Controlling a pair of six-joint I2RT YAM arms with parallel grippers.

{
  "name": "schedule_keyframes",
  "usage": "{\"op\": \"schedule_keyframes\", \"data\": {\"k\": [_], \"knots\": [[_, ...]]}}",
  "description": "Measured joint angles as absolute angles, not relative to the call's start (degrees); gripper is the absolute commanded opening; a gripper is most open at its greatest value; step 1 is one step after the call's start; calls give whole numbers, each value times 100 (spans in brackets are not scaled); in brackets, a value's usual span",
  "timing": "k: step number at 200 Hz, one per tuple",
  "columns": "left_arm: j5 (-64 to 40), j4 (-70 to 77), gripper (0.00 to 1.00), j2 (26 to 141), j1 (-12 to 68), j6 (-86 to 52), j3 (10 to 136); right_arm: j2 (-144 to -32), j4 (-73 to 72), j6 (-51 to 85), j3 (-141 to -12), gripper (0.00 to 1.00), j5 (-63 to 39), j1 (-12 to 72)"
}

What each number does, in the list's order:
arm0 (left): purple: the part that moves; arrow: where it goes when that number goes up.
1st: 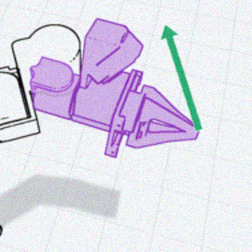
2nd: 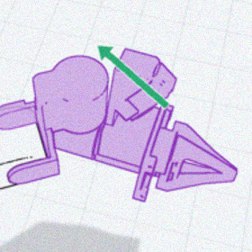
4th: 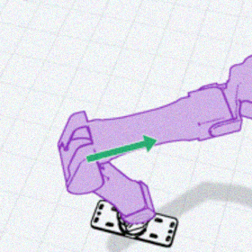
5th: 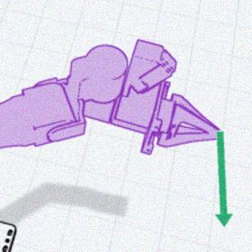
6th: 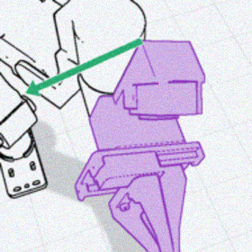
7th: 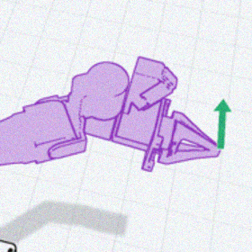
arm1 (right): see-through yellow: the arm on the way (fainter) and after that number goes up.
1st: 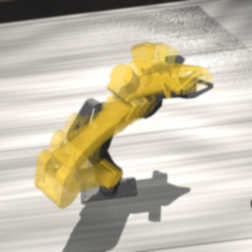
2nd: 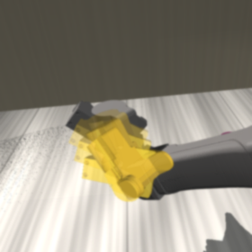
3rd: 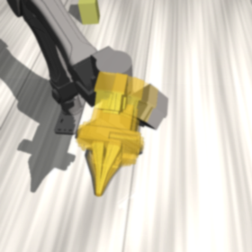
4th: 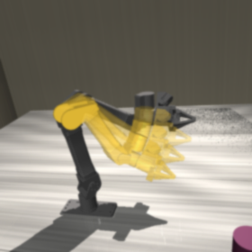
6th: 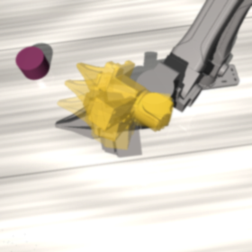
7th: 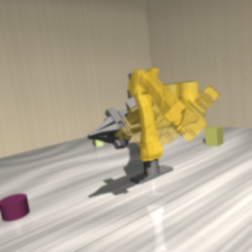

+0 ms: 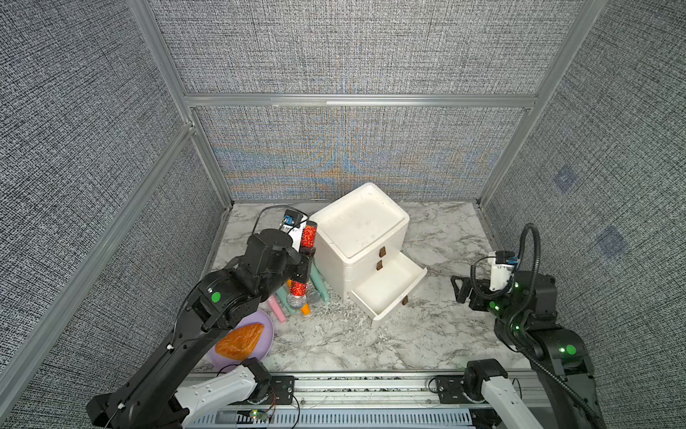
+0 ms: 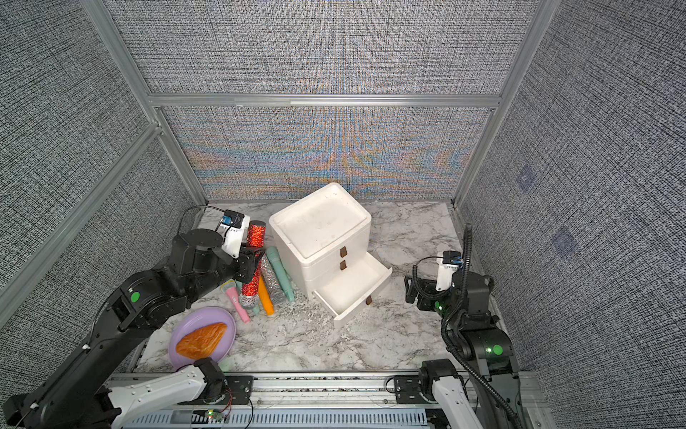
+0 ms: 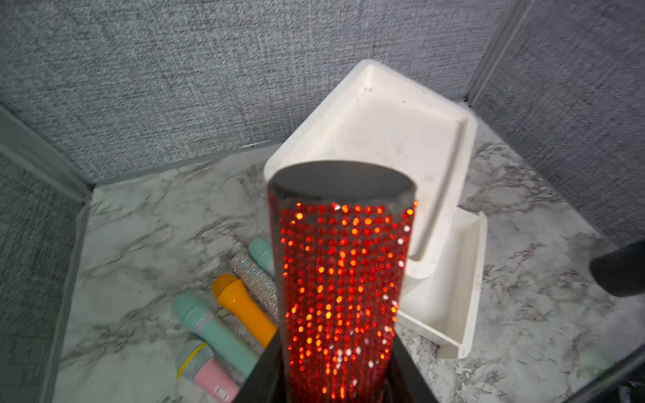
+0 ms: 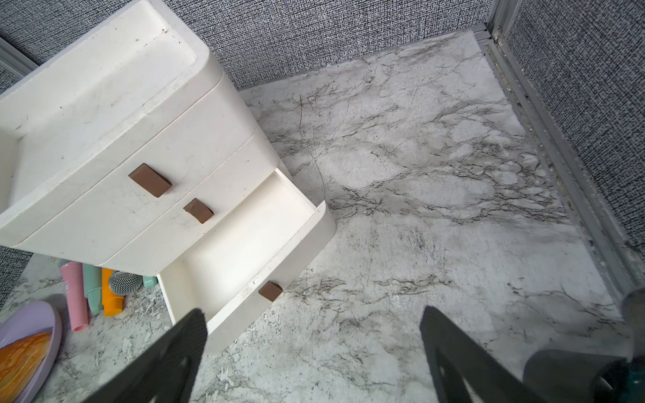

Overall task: Take the microphone out of the drawer
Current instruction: Place the microphone at the center of the board.

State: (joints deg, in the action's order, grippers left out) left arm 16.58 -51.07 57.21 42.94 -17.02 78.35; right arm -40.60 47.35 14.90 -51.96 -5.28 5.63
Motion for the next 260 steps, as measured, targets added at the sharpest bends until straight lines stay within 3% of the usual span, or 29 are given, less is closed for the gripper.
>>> {"op": "schedule_keyframes", "data": {"k": [110,260], "knots": [[1627,-4737,0,5787,2003,-2886,5977,-4060,4644,1518,-5175,98,-843,572],[1308,-3474,0,6204,419,-4303,4180,-4517,3649,1966,-5046,98,-1347,1278]]}}
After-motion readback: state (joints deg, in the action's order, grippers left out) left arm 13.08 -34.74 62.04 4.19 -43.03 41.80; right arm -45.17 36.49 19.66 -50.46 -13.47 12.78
